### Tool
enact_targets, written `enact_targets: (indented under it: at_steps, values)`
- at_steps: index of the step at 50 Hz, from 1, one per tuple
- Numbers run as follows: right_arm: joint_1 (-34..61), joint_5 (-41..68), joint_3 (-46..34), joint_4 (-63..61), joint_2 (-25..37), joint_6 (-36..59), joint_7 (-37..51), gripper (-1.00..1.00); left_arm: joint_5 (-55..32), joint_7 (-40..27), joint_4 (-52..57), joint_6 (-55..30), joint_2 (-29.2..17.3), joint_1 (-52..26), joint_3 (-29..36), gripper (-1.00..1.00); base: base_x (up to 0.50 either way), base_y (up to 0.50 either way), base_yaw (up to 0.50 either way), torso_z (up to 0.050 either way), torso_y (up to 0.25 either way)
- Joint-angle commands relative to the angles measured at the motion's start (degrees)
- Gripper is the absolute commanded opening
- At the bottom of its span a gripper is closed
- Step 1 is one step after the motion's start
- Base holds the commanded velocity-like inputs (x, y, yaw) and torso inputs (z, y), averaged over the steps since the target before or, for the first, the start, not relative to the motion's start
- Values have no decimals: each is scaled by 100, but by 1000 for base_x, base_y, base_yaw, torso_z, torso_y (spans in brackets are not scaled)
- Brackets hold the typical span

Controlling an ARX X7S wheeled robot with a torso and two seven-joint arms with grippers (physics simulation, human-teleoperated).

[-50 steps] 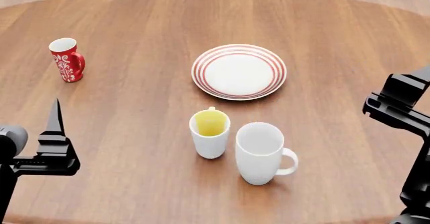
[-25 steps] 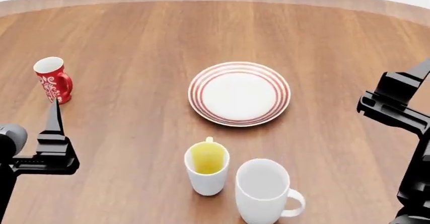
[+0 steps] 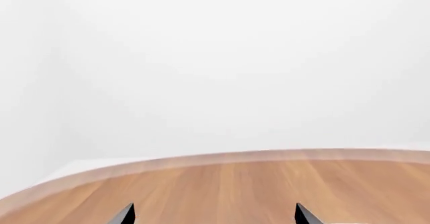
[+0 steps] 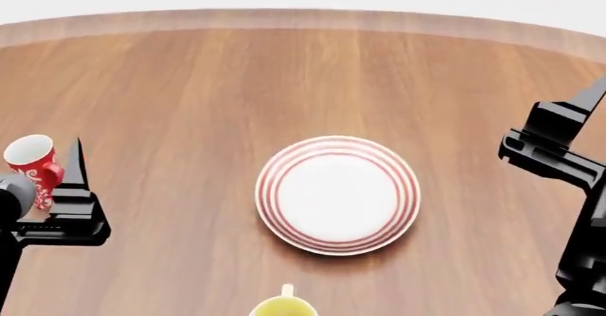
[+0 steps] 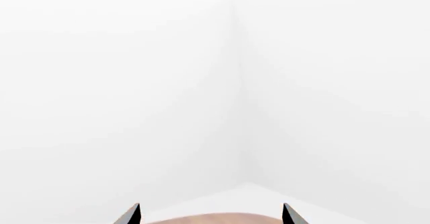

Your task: Pick up the red mug and put it on the plate

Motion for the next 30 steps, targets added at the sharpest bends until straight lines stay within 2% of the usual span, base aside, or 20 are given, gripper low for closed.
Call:
enact_targets:
  at_steps: [1,30]
  values:
    - [1,23,-22,8,19,-4,30,100,-34,-29,3,9,-31,1,7,100,500,0,0,0,0]
    - [-19,88,-76,11,73,-17,87,100,-109,-118,19,10,-99,2,27,100,500,0,0,0,1]
